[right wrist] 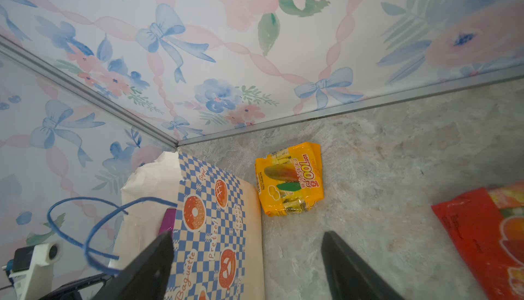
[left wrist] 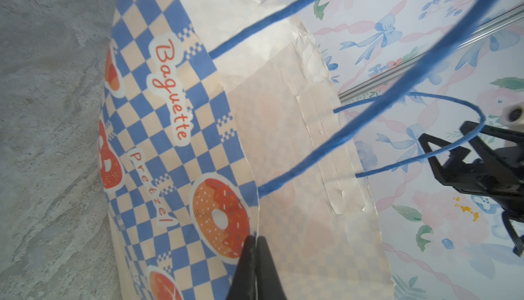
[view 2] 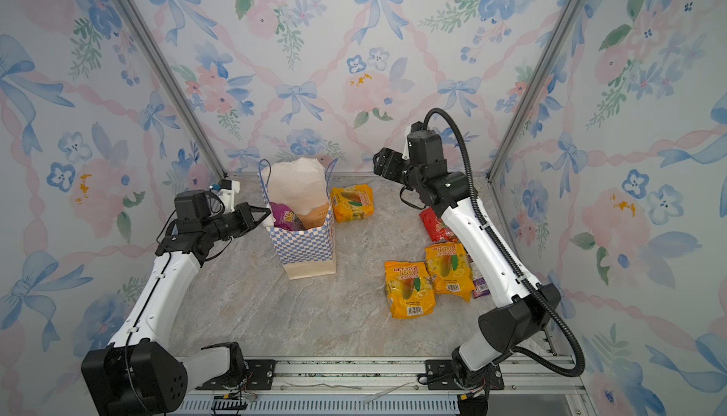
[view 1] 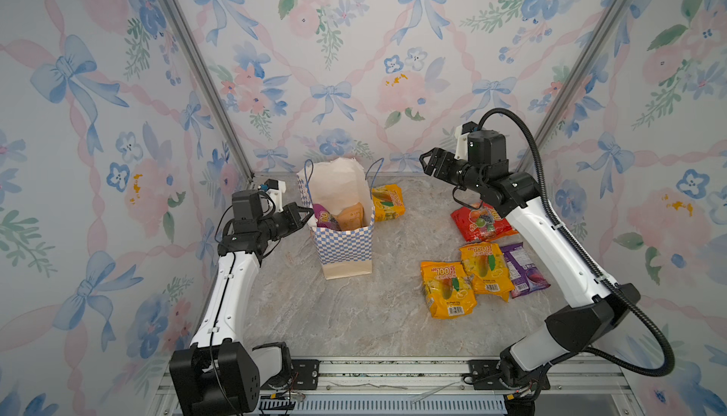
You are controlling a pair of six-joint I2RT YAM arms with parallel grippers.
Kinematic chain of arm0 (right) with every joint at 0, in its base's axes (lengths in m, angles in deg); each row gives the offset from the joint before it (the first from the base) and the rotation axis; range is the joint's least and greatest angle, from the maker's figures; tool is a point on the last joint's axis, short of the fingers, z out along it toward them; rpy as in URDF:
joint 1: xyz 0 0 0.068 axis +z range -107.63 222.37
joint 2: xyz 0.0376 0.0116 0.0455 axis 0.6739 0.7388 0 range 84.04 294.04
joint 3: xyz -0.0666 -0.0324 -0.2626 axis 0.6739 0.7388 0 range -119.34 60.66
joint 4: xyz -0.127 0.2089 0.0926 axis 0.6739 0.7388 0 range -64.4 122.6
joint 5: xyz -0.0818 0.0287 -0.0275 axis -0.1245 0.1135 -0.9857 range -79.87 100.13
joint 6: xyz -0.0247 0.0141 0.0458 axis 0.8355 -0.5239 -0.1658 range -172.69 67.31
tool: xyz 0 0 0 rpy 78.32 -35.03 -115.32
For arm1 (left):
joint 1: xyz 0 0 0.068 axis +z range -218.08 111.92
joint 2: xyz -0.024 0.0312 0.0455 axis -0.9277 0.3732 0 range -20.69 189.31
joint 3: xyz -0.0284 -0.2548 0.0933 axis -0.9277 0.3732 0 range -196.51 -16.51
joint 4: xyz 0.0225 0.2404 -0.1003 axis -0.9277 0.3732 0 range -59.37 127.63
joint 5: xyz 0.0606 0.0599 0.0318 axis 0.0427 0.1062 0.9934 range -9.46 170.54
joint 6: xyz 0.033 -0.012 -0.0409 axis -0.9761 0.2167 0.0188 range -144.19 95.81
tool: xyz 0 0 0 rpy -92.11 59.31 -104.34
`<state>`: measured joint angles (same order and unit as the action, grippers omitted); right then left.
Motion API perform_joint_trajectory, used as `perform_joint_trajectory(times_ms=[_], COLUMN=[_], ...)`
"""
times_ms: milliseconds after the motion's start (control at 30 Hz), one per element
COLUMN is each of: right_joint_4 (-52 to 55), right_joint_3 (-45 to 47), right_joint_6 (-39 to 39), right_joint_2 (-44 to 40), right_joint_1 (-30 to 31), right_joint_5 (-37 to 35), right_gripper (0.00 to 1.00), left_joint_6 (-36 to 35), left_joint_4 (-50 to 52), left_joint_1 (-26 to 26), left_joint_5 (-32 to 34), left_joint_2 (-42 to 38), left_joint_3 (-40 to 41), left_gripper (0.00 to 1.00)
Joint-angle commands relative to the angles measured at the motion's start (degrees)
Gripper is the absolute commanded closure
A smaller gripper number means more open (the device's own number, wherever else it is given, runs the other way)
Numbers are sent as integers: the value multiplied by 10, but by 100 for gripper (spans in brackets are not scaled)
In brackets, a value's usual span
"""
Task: Place the snacks into the paper bag
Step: Pick up the snack from the top-center of the table.
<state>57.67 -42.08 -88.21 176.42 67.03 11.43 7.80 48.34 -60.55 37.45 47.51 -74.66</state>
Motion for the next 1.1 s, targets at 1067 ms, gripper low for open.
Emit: perform_joint_trajectory(times_ms=[1067], right_joint_4=[-135], right_joint_3=[-78], right_joint_6=[-187], right_joint_2=[414], right_joint_1=[-68], right_joint_5=[224], right_gripper=[26], left_joint_6=[-27], left_joint_4=[0], left_joint_1=[22], left_joint_5=[-76], left_joint_2=[-27], left_joint_3=[12], left_gripper=[100])
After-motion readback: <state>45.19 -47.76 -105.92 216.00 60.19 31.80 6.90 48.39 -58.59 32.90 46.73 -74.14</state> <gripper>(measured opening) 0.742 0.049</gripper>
